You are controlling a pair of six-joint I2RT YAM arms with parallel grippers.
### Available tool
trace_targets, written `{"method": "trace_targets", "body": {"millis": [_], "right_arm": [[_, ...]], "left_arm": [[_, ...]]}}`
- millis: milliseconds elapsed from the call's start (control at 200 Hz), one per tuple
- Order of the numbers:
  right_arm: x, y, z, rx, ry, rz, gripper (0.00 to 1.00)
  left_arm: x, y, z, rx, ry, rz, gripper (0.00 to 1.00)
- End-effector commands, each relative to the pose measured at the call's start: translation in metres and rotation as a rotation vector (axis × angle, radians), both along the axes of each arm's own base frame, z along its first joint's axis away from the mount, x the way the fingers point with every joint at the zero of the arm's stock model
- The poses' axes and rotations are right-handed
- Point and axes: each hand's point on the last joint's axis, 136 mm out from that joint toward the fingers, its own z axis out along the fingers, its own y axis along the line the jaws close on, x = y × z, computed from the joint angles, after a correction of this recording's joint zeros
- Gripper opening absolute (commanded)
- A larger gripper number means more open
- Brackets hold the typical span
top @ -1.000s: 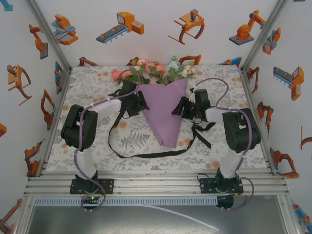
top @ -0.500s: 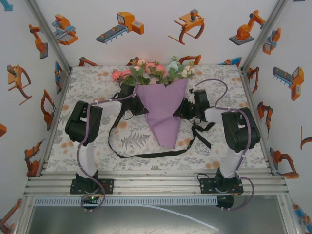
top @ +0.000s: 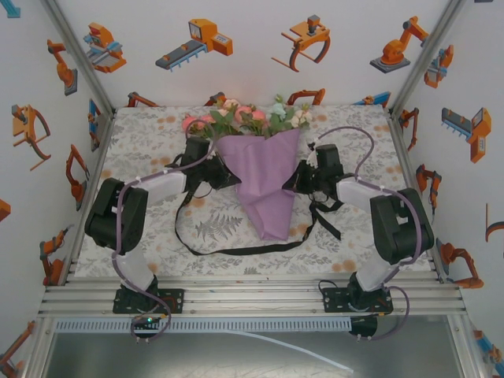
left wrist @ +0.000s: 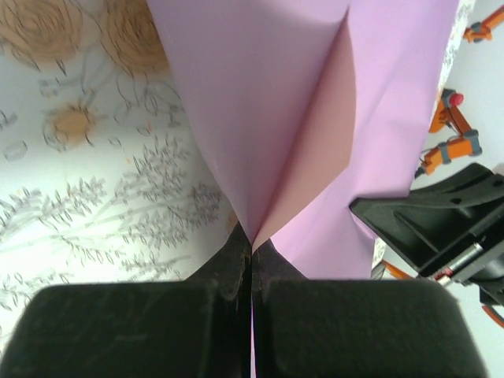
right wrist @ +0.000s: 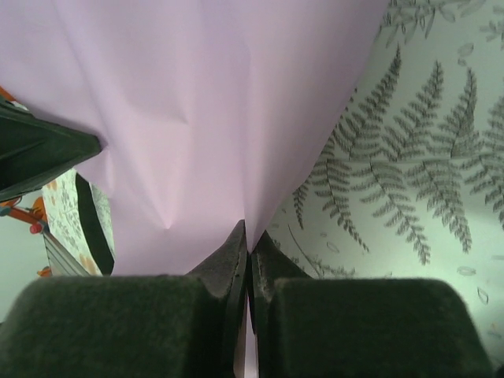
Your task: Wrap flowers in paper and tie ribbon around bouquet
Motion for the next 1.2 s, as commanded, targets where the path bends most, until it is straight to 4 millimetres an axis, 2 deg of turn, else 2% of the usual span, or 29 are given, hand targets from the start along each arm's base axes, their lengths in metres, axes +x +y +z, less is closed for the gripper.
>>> {"method": "trace_targets", "body": {"millis": [0,165,290,350,426,541,671,756,816,916,971,1046,1196], "right_arm": [[-0.027,0.002,-0.008,-0.007,0.057,0.014,0.08],[-0.048,0.005,-0.016,-0.043,0.071,0.025,0.08],[-0.057,-0.003,-0.036,-0.096,0.107,0.007,0.09],[-0.060,-0.007,-0.043,-0.127,0.125,0.003,0.15],[-0.060,-0.014,-0.044,-0.175,0.133,-0.004,0.29],[-0.059,-0.024,-0.030,-0.233,0.108,-0.021,0.47],[-0.056,-0.038,0.008,-0.284,0.026,-0.057,0.60],[-0.056,-0.059,0.028,-0.321,-0.004,-0.110,0.62],[-0.059,-0.085,0.035,-0.375,0.003,-0.197,0.62],[-0.072,-0.130,0.032,-0.499,0.028,-0.337,0.58],[-0.080,-0.143,0.026,-0.552,0.041,-0.351,0.57],[-0.084,-0.139,0.016,-0.564,0.052,-0.286,0.56],[-0.072,-0.092,0.006,-0.380,0.043,-0.133,0.52]], "left_arm": [[-0.027,-0.003,0.003,-0.015,0.043,-0.022,0.00],[-0.047,-0.006,-0.009,0.018,0.076,-0.040,0.00],[-0.059,-0.008,-0.028,0.038,0.116,-0.053,0.00],[-0.066,-0.009,-0.035,0.052,0.129,-0.070,0.00],[-0.071,-0.006,-0.042,0.078,0.139,-0.074,0.00],[-0.068,-0.001,-0.050,0.105,0.131,-0.069,0.00],[-0.060,0.000,-0.051,0.109,0.106,-0.065,0.00],[-0.058,0.003,-0.054,0.102,0.116,-0.057,0.00],[-0.057,0.003,-0.054,0.091,0.114,-0.055,0.00],[-0.056,0.003,-0.052,0.081,0.112,-0.054,0.00],[-0.055,0.003,-0.052,0.077,0.109,-0.052,0.00],[-0.055,0.002,-0.050,0.069,0.106,-0.055,0.00],[-0.055,0.000,-0.052,0.063,0.113,-0.062,0.00]]}}
